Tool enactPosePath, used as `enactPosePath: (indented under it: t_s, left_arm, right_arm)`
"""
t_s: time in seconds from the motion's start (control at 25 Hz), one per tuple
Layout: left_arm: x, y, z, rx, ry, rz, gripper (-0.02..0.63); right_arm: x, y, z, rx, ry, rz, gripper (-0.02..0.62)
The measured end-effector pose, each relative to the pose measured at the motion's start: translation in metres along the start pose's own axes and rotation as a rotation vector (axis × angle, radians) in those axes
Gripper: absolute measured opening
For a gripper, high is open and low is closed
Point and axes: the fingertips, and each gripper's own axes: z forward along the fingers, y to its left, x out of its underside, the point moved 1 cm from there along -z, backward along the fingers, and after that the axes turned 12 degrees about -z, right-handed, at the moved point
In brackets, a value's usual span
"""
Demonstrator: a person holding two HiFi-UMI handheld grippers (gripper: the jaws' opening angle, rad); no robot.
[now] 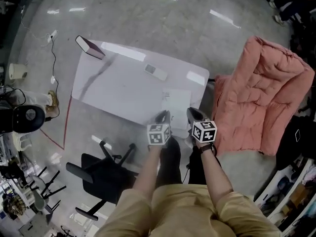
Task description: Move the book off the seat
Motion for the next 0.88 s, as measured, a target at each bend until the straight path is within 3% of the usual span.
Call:
enactPosePath:
  t_s: [0.12, 0.44, 0.64, 0.88]
  left_arm:
    - [-0.041, -0.036, -0.055, 0.001, -0.109, 0.055, 0.014]
    - [-0.141, -0.133, -0.204, -0.011, -0.482, 0.167, 0.0]
    - [-0.153, -0.18, -0.285, 0.014, -0.639, 0.184, 0.0]
    - [-0.141, -0.225, -0.346, -0.004, -0.745, 0.198, 0.0]
  right_arm:
    - [-0.058, 0.022, -0.045, -0.005, -0.084, -0.099, 0.007]
    - [-0.188, 0.098, -0.165, -0.066, -0.342, -0.316, 0.005]
    - [-0.224, 0.143, -0.229, -0.111, -0.462, -0.408, 0.005]
    - [-0.258, 0.169, -0.294, -0.14, -0.57, -0.473, 0.005]
